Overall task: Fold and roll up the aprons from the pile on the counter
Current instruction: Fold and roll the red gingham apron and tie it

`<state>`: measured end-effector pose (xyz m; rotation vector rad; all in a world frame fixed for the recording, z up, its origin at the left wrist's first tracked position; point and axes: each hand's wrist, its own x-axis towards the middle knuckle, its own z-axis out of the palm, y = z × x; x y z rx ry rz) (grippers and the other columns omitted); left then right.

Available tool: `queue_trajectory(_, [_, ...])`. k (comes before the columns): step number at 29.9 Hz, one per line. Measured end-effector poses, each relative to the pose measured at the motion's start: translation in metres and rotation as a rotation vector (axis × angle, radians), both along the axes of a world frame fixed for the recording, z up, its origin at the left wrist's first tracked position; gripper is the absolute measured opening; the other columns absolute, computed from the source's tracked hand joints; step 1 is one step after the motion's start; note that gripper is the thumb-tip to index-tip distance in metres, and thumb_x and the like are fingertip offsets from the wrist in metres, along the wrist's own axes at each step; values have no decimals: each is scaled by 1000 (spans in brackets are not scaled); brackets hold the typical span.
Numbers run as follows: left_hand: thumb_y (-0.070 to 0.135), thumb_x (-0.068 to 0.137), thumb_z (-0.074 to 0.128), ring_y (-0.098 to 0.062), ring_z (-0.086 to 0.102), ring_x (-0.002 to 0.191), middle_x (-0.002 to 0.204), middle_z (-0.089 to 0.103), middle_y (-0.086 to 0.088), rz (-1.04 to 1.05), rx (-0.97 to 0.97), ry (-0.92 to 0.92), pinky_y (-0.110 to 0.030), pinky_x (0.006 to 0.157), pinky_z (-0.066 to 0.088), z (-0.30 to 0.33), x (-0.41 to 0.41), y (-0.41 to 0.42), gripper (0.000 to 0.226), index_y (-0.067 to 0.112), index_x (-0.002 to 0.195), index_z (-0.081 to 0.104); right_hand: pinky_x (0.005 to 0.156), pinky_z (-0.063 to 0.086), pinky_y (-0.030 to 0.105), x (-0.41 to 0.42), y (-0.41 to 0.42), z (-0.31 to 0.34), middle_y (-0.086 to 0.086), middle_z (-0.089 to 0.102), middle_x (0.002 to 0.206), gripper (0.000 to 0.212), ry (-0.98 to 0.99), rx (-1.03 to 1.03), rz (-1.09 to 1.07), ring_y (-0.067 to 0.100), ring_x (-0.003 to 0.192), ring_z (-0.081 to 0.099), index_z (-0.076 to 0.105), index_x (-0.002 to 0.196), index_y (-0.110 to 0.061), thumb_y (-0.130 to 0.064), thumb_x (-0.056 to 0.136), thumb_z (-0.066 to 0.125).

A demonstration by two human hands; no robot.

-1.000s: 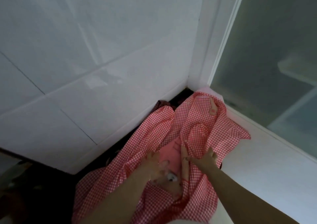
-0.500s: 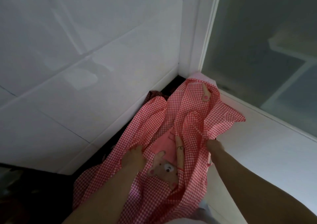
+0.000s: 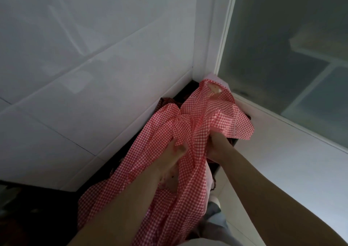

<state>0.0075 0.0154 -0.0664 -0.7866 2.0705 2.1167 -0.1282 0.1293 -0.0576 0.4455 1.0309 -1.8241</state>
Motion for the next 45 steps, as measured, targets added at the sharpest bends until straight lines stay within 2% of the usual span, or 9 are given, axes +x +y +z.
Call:
queue_trajectory(4, [36,89,63,-10,55,111,124,55,7,-15,31,-74,-27,97,43,18,-16,-1,64,18,141,29,111,30,55,2,-4,13,13,48,138,83,-36,-178,103,37,131,42,43,133,-14,-72,74,54])
queue_trajectory(12, [62,77,63,-27,48,124,146,39,-12,-864,-424,-446,-41,106,42,-14,23,-4,80,19,141,43,108,37,44,-49,-13,61,15,61,120,34,105,-178,-298,29,102,59,53,127,-1,-19,98,47])
queue_trajectory(18, [20,97,38,-22,68,68,88,70,-15,78,-56,-321,-33,61,59,-5,25,-15,32,3,116,58,103,44,44,-23,-1,55,10,45,144,80,705,321,91,30,129,47,29,146,-12,-52,85,63])
queue_trajectory(25, [20,102,39,-26,62,101,127,56,-8,364,181,17,-12,63,50,59,5,-36,40,-3,135,45,94,47,38,80,22,-1,2,60,122,75,715,592,1091,18,103,61,36,142,-16,-55,84,63])
queue_trajectory(29, [53,74,71,-27,51,123,134,55,-8,122,28,134,-46,109,37,61,10,-36,73,17,134,51,93,52,42,90,18,-6,13,67,106,28,449,284,776,25,95,63,57,119,-5,-22,98,51])
queue_trajectory(33, [58,58,82,-17,27,139,155,22,-1,-98,-550,-69,-37,114,28,32,31,-19,119,27,150,13,71,58,34,73,1,12,15,64,115,26,308,108,266,26,90,65,52,122,-5,-14,100,43])
queue_trajectory(38, [14,89,56,-33,59,102,107,63,-14,18,-897,-199,-32,77,44,28,54,-28,23,7,112,55,75,57,37,47,8,32,11,66,102,18,427,270,-135,25,91,65,59,107,-10,-16,98,46])
queue_trajectory(41, [16,92,56,-22,57,80,79,57,4,-51,-751,-115,-23,58,36,51,55,-31,8,18,85,56,78,52,35,40,20,40,10,62,106,31,589,568,-234,27,100,62,54,121,-4,-18,93,53])
queue_trajectory(45, [19,92,57,-10,55,76,85,60,6,-257,-734,57,-10,57,37,80,42,-20,8,15,98,61,109,27,46,54,30,65,5,34,146,62,1496,868,-54,26,136,29,35,140,-23,-26,84,63])
